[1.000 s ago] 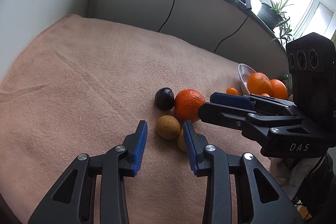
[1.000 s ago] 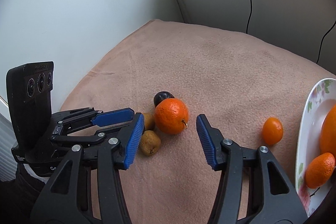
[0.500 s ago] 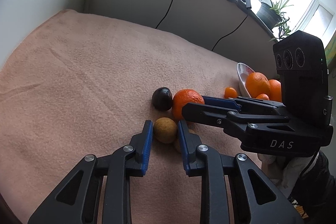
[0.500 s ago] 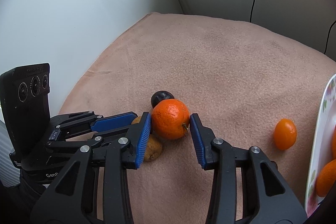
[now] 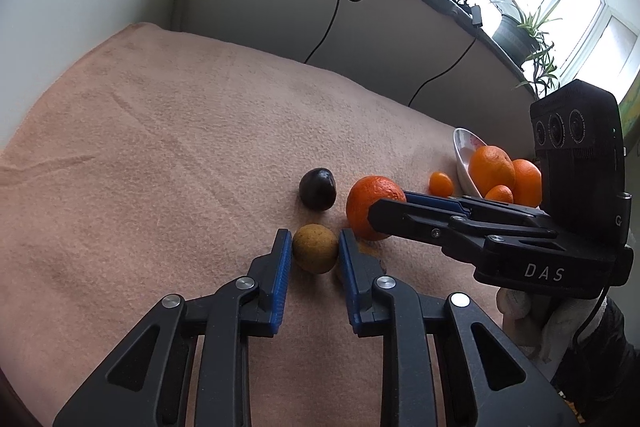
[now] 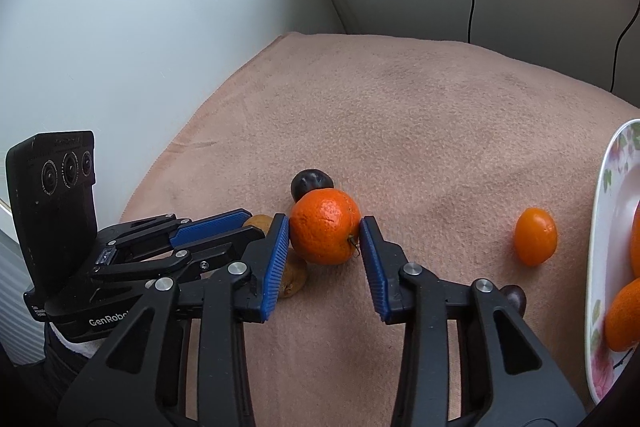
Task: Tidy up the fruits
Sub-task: 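Close the right tool on the tangerine while the left tool closes on the kiwi, then carry the tangerine with the right tool while the left tool carries the kiwi over the plate, then open both tools to drop the tangerine and kiwi onto the plate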
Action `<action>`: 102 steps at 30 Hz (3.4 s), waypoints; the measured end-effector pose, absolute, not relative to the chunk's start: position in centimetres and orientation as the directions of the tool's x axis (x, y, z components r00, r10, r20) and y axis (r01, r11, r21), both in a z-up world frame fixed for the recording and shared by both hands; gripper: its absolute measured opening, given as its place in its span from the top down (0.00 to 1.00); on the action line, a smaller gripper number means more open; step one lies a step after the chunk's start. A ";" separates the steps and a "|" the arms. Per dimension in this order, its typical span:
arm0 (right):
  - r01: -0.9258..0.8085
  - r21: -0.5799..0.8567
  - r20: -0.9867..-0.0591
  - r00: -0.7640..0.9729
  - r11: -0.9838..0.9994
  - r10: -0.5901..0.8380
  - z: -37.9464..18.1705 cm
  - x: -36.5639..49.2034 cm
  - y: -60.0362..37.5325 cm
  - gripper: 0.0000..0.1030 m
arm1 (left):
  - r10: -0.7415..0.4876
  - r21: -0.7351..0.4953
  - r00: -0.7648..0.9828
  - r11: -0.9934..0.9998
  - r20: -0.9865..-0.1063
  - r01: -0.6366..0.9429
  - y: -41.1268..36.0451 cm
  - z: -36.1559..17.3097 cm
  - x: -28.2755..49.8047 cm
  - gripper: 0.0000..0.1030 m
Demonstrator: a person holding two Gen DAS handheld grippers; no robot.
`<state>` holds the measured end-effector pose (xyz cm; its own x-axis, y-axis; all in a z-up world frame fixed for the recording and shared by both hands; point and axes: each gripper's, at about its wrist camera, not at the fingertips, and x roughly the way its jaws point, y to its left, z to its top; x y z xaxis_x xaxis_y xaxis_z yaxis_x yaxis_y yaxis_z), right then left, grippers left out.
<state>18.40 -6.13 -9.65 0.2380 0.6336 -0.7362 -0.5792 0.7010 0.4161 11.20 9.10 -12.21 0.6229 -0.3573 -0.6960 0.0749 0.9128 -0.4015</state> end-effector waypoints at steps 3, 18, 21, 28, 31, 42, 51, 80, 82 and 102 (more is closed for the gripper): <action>-0.576 0.417 -0.730 0.249 0.703 0.637 -9.3 18.3 -6.5 0.63 | -0.354 -0.401 0.630 0.913 -0.691 0.073 9.1 -11.9 11.0 0.78; -0.549 0.407 -0.688 0.342 0.730 0.640 -6.5 18.1 -11.0 0.63 | -0.374 -0.408 0.653 0.907 -0.658 0.107 7.6 -10.2 11.2 0.78; -0.533 0.414 -0.672 0.368 0.738 0.643 -5.9 18.3 -12.3 0.63 | -0.381 -0.412 0.658 0.904 -0.650 0.117 7.0 -9.8 11.4 0.78; -0.505 0.413 -0.647 0.423 0.758 0.634 -4.6 18.7 -14.9 0.63 | -0.400 -0.407 0.659 0.901 -0.637 0.153 5.2 -8.9 12.1 0.78; -0.490 0.406 -0.639 0.451 0.772 0.623 -4.1 18.8 -16.3 0.63 | -0.409 -0.406 0.660 0.898 -0.630 0.169 4.4 -8.5 12.5 0.78; -0.426 0.390 -0.612 0.542 0.816 0.575 -2.6 19.6 -21.9 0.63 | -0.454 -0.403 0.652 0.883 -0.607 0.240 0.4 -7.0 14.6 0.78; -0.380 0.363 -0.619 0.584 0.851 0.525 -2.3 21.0 -25.4 0.63 | -0.485 -0.397 0.624 0.872 -0.613 0.288 -2.5 -6.8 15.8 0.78; -0.300 0.314 -0.697 0.571 0.901 0.434 -4.6 26.0 -27.7 0.63 | -0.515 -0.395 0.569 0.857 -0.641 0.331 -6.8 -7.7 18.7 0.78; -0.302 0.309 -0.699 0.571 0.902 0.431 -4.6 26.0 -27.6 0.63 | -0.521 -0.400 0.565 0.853 -0.640 0.334 -6.9 -7.7 18.8 0.78; -0.286 0.300 -0.667 0.619 0.910 0.415 -3.5 25.0 -28.6 0.32 | -0.518 -0.379 0.572 0.855 -0.636 0.353 -7.5 -7.5 18.5 0.47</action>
